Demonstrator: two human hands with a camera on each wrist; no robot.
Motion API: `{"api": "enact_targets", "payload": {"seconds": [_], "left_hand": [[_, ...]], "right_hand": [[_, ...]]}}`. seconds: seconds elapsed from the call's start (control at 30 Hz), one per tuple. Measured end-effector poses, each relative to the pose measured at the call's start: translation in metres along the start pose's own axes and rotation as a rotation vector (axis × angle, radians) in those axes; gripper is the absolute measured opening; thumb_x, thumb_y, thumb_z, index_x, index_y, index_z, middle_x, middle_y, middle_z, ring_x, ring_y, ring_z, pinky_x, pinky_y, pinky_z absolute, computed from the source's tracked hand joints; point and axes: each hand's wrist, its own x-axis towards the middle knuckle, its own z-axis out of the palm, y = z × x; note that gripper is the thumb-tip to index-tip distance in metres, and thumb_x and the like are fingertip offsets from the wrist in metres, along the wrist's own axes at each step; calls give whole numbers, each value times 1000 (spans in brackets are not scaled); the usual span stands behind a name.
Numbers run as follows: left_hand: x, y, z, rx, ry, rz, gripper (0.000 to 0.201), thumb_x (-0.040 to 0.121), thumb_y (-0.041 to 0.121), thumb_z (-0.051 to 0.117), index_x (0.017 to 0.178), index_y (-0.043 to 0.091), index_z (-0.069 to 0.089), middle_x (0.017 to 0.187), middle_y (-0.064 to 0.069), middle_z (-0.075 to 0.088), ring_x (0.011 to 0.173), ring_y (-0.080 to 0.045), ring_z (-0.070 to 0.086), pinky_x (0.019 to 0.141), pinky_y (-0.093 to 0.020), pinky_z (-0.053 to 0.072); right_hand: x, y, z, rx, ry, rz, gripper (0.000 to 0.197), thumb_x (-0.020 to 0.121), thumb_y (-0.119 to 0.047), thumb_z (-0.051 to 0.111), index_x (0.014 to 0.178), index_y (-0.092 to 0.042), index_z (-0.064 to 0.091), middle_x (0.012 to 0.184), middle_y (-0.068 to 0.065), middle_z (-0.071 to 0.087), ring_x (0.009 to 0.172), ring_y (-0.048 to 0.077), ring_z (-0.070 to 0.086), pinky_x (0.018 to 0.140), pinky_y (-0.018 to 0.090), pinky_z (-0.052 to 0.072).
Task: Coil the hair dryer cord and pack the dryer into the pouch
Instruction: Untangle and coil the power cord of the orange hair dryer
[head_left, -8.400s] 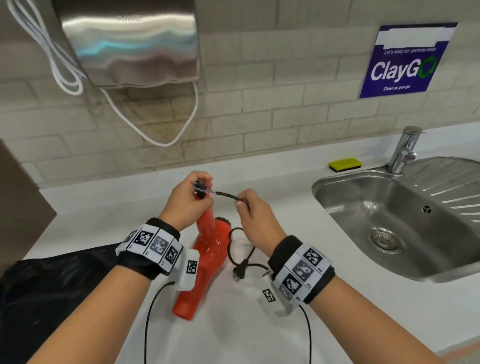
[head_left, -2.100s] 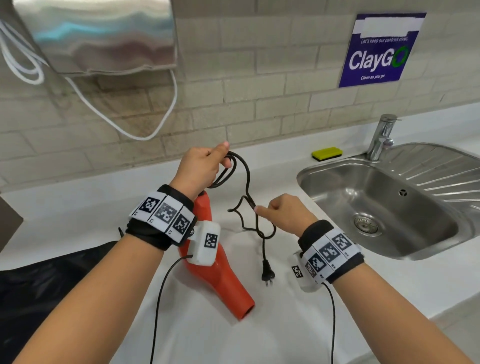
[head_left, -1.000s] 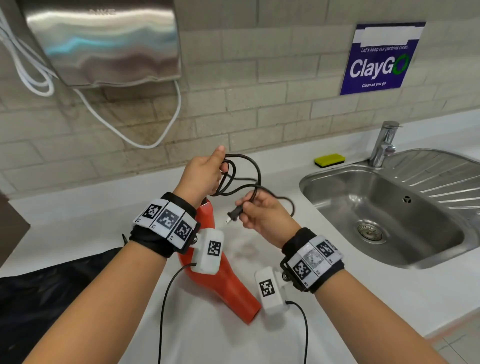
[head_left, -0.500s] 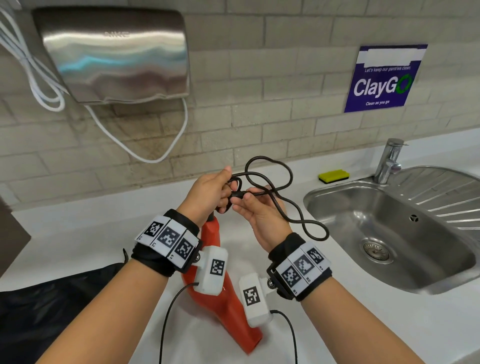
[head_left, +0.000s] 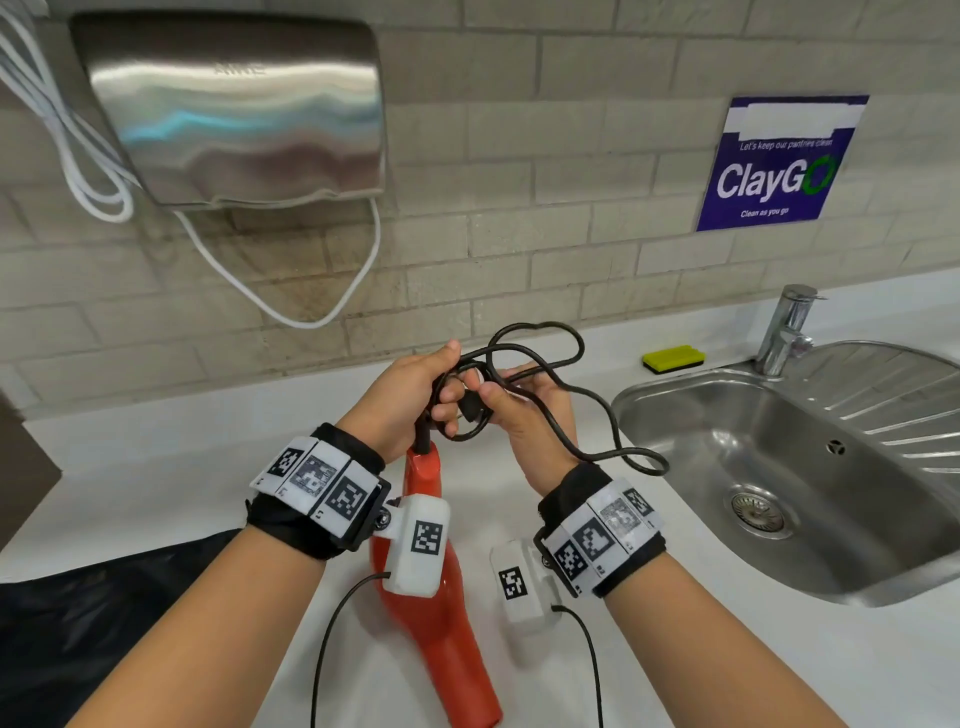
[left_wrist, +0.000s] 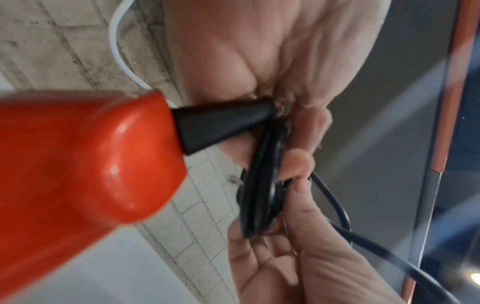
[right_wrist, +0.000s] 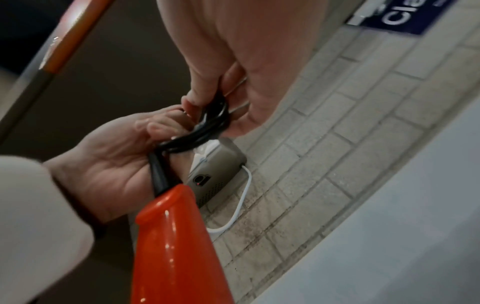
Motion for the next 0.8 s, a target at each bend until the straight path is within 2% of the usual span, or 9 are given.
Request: {"api": "enact_targets", "payload": {"seconds": [0.1,0.17,0.23,0.3,0.37,0.43,0.53,0.63,0.8], "left_hand": [[0,-2,-3,-37,-21,-9,40,99,27,34,74,5,55,44,5,40,35,-7,35,42,-23,43],[-1,-1,-2,-72,-17,-29,36,99,26,34,74,6,52,43,7,36,33,-6,30,41,-22,41],[-3,0,1,-70,-3,-42,36,99,25,35,72,8,51,41,8,32,31,-4,24,37,-19,35],[-4,1,6,-26,0,-36,38,98,26,36,68,9,52,39,10,29,31,-3,21,35,-17,27],[-6,0,10,34,-9,-7,39,97,29,39,66,9,52,37,12,28,31,-1,20,35,-16,22],[-6,-2,13,79,-1,25,39,96,29,41,66,7,52,35,13,28,30,-1,20,34,-15,21],[-4,-2,12,83,58,30,40,96,30,42,64,7,51,33,12,28,28,-1,21,32,-15,20],[-4,-2,5,46,116,33,42,96,33,41,63,10,48,34,13,27,29,-1,19,32,-15,19],[-6,-2,-2,31,176,36,44,97,36,38,62,11,46,35,13,23,29,-1,17,33,-15,17]], "right_hand": [[0,-8,3,-94,93,-67,40,67,-9,70,95,14,52,88,29,61,75,33,60,58,34,49],[0,-8,4,-147,91,-100,33,72,-7,72,93,7,50,82,23,59,73,31,60,64,39,50],[-3,-5,8,-232,48,-131,21,78,-12,68,83,-15,48,76,27,55,69,36,59,68,49,51],[-1,1,10,-372,54,-177,27,79,-9,61,78,-29,42,72,23,51,67,32,57,65,43,51],[1,2,12,-450,67,-209,27,82,5,50,87,-21,41,71,2,50,63,2,54,64,19,48],[3,1,14,-431,32,-178,31,84,12,40,99,-15,40,72,-4,50,63,-3,52,62,11,46],[1,-3,13,-504,-86,-132,23,92,-1,41,107,-20,40,66,-5,52,53,0,51,52,11,42],[-5,-2,-1,-665,-191,-143,8,94,-20,47,102,-19,48,61,-9,48,49,0,45,54,13,35],[-19,17,-36,-960,-351,-193,29,95,-26,36,95,-6,57,62,-13,42,55,-1,42,56,17,32]]}}
